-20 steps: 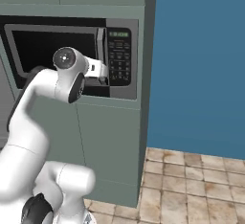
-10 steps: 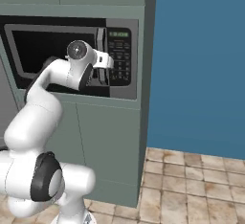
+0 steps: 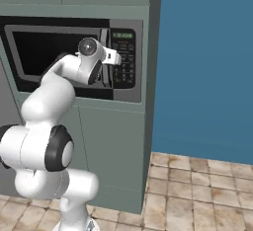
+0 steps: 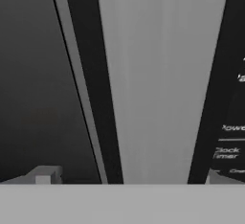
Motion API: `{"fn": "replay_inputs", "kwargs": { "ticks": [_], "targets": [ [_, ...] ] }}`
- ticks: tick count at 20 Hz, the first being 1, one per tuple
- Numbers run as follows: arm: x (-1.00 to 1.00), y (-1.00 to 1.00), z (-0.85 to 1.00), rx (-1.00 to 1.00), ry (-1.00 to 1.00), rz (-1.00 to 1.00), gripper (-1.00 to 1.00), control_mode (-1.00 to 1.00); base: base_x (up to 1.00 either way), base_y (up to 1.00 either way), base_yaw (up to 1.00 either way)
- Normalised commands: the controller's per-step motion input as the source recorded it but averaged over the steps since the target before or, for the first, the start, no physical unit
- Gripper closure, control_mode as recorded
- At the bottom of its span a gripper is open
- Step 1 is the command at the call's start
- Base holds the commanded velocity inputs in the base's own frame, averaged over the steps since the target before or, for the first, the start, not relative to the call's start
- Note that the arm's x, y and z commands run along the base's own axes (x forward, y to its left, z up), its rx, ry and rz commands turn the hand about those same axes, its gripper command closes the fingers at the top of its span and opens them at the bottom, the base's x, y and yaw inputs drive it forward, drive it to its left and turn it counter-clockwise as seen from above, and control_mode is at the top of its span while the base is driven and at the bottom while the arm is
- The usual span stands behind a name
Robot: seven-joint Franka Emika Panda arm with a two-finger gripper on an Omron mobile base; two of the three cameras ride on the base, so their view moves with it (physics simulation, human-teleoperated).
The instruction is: The microwave is finished heating the shrimp and lemon. Take the bowl containing the food and place it on the dining counter.
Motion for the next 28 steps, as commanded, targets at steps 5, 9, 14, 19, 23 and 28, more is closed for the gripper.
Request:
{"fn": "replay_inputs", "kwargs": {
  "ticks": [5, 9, 14, 19, 23, 28],
  "targets": [
    [0.7, 0.0, -0.06, -0.01, 0.0, 0.0, -1.0, -1.0, 0.0, 0.0, 0.0],
    [0.42, -0.01, -0.02, 0.0, 0.0, 0.01, 1.0, -1.0, 0.0, 0.0, 0.0],
    [0.0, -0.01, 0.0, 0.0, 0.0, 0.01, 1.0, -1.0, 0.0, 0.0, 0.0],
    [0.0, 0.0, 0.0, 0.0, 0.0, 0.0, 1.0, -1.0, 0.0, 0.0, 0.0],
    [0.0, 0.0, 0.0, 0.0, 0.0, 0.0, 1.0, -1.0, 0.0, 0.0, 0.0],
    [-0.25, 0.0, 0.01, 0.0, 0.0, 0.0, 1.0, -1.0, 0.0, 0.0, 0.0]
  ]
}}
